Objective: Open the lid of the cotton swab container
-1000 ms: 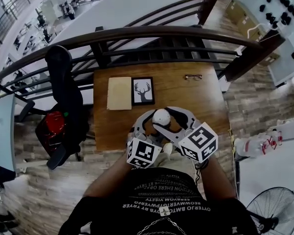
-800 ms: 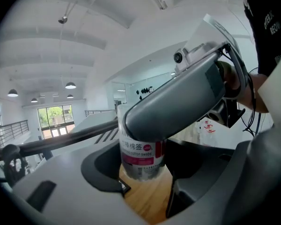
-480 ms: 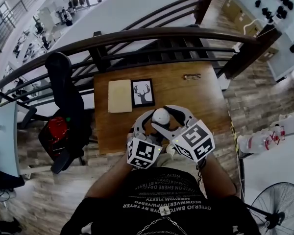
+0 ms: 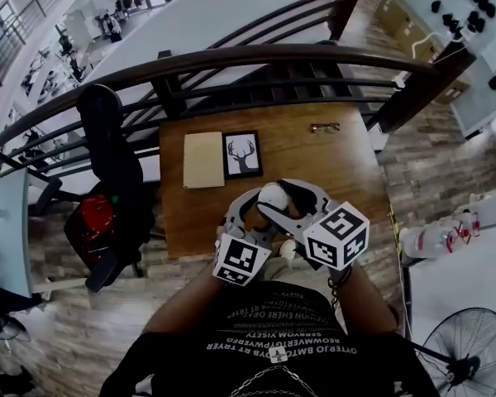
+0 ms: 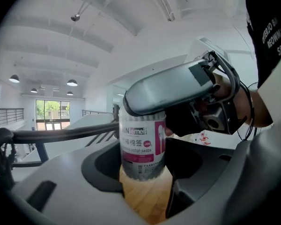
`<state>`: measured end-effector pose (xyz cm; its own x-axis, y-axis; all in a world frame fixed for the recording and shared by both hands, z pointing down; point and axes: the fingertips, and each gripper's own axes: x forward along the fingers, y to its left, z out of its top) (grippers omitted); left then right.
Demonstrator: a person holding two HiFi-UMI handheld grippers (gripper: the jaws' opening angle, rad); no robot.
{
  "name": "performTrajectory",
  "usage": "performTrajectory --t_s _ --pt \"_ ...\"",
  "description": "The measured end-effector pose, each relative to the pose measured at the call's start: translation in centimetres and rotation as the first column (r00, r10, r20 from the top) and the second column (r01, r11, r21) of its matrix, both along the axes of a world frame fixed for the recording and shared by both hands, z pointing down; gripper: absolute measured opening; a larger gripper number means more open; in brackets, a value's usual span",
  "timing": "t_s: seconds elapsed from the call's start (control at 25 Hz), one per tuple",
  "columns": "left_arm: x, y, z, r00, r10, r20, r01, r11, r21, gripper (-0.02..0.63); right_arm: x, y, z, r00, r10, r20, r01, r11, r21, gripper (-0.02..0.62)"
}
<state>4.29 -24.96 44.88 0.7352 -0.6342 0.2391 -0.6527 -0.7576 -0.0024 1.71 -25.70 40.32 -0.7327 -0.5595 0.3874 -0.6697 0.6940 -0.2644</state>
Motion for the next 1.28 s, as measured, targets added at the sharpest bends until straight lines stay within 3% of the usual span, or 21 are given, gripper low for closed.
performTrajectory --t_s 0.2,0.36,0.56,0.92,1.04,1.16,1.28 --pt "-0.1 0.1 -0.7 0.999 0.038 -0.028 -0.038 0.999 0.001 0.272 -0.1 0.2 -1.0 0.997 -0.008 0.078 0.006 1.000 0.020 0.275" --pt "-0.3 0.7 -1.6 0.994 0.085 -0.062 -0.084 0.996 0.018 0.270 0.1 0.5 -2.3 0.970 -0.006 0.243 0.017 0.999 -0.043 0.273" --pt "-0.2 1.1 -1.9 0.992 0.110 -0.068 -0.107 0.994 0.036 0.270 0.3 0.8 -3.0 0.947 -0.015 0.322 0.045 0.995 -0.086 0.275" --pt "-2.6 -0.2 -2.2 0.992 0.059 -0.114 -0.059 0.998 0.001 0.272 0.6 2.5 -4.6 0.981 -0.089 0.174 0.062 0.986 0.155 0.279" --pt "-2.9 -0.2 -2.6 0.992 0.062 -0.108 -0.062 0.998 -0.002 0.272 0.2 3.2 -4.3 0.993 -0.114 0.026 0.104 0.966 0.235 0.266" --pt "-2.4 0.4 -2.8 0.991 0.081 -0.104 -0.082 0.997 0.000 0.272 0.1 2.9 -3.4 0.991 -0.067 -0.116 0.097 0.955 0.280 0.234" --pt "-2.1 0.7 -2.5 0.990 0.097 -0.098 -0.098 0.995 -0.007 0.272 0.5 2.9 -4.0 0.996 -0.034 -0.088 0.059 0.954 0.295 0.206"
